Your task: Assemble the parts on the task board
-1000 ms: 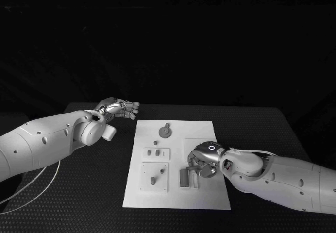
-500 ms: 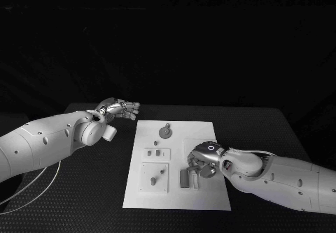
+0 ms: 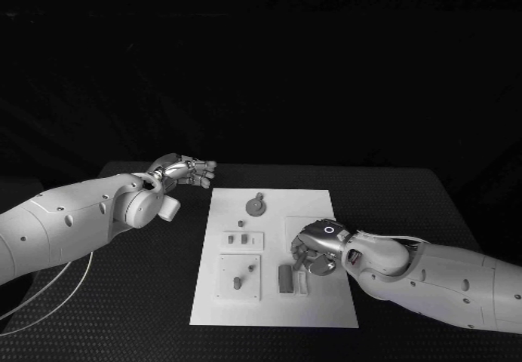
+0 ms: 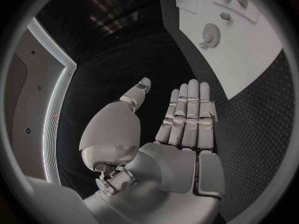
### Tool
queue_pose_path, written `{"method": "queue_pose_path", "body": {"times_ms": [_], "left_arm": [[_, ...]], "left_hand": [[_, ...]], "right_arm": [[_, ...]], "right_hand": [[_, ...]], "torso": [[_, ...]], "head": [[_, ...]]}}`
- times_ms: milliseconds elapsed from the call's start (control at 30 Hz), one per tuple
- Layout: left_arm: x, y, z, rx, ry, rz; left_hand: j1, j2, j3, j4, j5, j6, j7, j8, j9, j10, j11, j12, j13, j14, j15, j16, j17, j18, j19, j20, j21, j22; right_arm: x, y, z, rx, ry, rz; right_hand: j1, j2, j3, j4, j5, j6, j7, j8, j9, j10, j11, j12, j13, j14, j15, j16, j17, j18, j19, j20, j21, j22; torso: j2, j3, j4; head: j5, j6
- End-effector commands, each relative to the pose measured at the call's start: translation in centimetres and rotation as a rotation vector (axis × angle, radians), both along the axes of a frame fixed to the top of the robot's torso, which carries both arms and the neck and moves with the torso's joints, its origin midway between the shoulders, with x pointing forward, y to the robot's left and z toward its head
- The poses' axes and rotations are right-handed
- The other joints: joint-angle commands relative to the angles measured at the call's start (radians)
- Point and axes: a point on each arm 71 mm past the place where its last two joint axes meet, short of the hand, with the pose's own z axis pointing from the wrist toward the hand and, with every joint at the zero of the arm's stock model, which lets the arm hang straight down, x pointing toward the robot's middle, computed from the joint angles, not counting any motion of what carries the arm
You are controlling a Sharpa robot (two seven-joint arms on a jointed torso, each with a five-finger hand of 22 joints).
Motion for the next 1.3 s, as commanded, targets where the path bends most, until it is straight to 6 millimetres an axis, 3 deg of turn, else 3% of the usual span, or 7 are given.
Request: {"method": "queue_pose_path", "body": {"times_ms": [33, 300, 667, 800, 1000, 1300], "left_arm": [[0.0, -0.2, 0.1, -0.004, -0.004, -0.010], [0.0, -0.2, 0.1, -0.003, -0.004, -0.010], [0.1, -0.1, 0.1, -0.003, -0.003, -0.009], [0.1, -0.2, 0.1, -0.003, -0.003, -0.009], [0.1, -0.1, 0.1, -0.001, -0.003, -0.007], [0.1, -0.2, 0.1, -0.003, -0.002, -0.011]], "left_hand": [[0.000, 0.008, -0.001, -0.002, -0.006, -0.008, -0.001, 0.004, -0.002, 0.003, -0.001, 0.003, -0.001, 0.009, 0.000, -0.005, 0.002, 0.005, 0.007, -0.001, -0.005, 0.001], [0.000, 0.009, -0.002, -0.002, -0.006, -0.008, -0.001, 0.003, -0.002, 0.002, -0.001, 0.003, -0.001, 0.010, 0.000, -0.006, 0.003, 0.005, 0.007, -0.001, -0.005, 0.001], [-0.001, 0.009, -0.002, -0.002, -0.006, -0.009, 0.000, 0.003, -0.002, 0.002, -0.001, 0.003, -0.002, 0.010, 0.000, -0.007, 0.003, 0.005, 0.008, -0.001, -0.005, 0.001], [-0.001, 0.009, -0.003, -0.002, -0.006, -0.009, 0.000, 0.003, -0.002, 0.001, -0.001, 0.003, -0.002, 0.010, 0.000, -0.007, 0.004, 0.005, 0.008, -0.001, -0.006, 0.002], [-0.002, 0.009, -0.003, -0.002, -0.006, -0.009, 0.000, 0.003, -0.002, 0.001, -0.001, 0.003, -0.002, 0.010, 0.000, -0.007, 0.004, 0.005, 0.008, -0.001, -0.006, 0.002], [-0.002, 0.009, -0.004, -0.002, -0.006, -0.009, 0.000, 0.003, -0.002, 0.001, -0.001, 0.003, -0.002, 0.010, 0.000, -0.008, 0.005, 0.005, 0.008, -0.001, -0.006, 0.002]], "right_arm": [[0.2, 0.0, 0.5, 0.026, -0.026, -0.009], [0.1, -0.3, 0.7, 0.047, -0.029, -0.010], [-0.1, -0.8, 2.6, 0.086, -0.019, 0.026], [-0.6, -0.6, 2.7, 0.095, -0.001, 0.047], [-1.4, 0.0, 2.9, 0.101, 0.014, 0.086], [-2.2, 0.4, 2.9, 0.083, 0.004, 0.119]], "right_hand": [[-0.005, 0.008, 0.000, -0.008, 0.000, 0.034, 0.028, 0.006, 0.001, 0.001, -0.009, 0.005, 0.001, 0.008, 0.000, 0.004, 0.001, -0.015, 0.005, -0.004, 0.005, 0.019], [-0.006, 0.008, 0.000, -0.009, 0.000, 0.036, 0.027, 0.007, 0.002, 0.001, -0.010, 0.005, 0.002, 0.009, -0.001, 0.005, 0.001, -0.015, 0.006, -0.005, 0.006, 0.019], [-0.006, 0.007, 0.001, -0.012, 0.000, 0.037, 0.026, 0.007, 0.002, 0.002, -0.011, 0.006, 0.002, 0.009, -0.002, 0.005, 0.001, -0.015, 0.006, -0.005, 0.006, 0.019], [-0.007, 0.007, 0.001, -0.012, 0.000, 0.037, 0.026, 0.007, 0.002, 0.002, -0.011, 0.006, 0.002, 0.009, -0.002, 0.005, 0.001, -0.015, 0.006, -0.006, 0.006, 0.019], [-0.007, 0.007, 0.001, -0.013, 0.000, 0.037, 0.026, 0.006, 0.002, 0.002, -0.011, 0.006, 0.002, 0.009, -0.002, 0.005, 0.001, -0.015, 0.005, -0.006, 0.006, 0.019], [-0.008, 0.007, 0.001, -0.013, 0.000, 0.037, 0.026, 0.006, 0.002, 0.002, -0.011, 0.006, 0.003, 0.008, -0.002, 0.004, 0.001, -0.015, 0.005, -0.006, 0.006, 0.019]], "torso": [[0.000, -0.0004, 0.0001], [0.000, -0.0003, 0.0002], [0.000, -0.0002, -0.0018], [0.000, -0.0003, -0.0017], [0.000, 0.0023, -0.0019], [0.000, 0.0016, -0.0020]], "head": [[-0.001, 0.000], [-0.002, 0.000], [-0.002, -0.001], [-0.002, -0.001], [0.001, -0.004], [0.002, -0.008]]}}
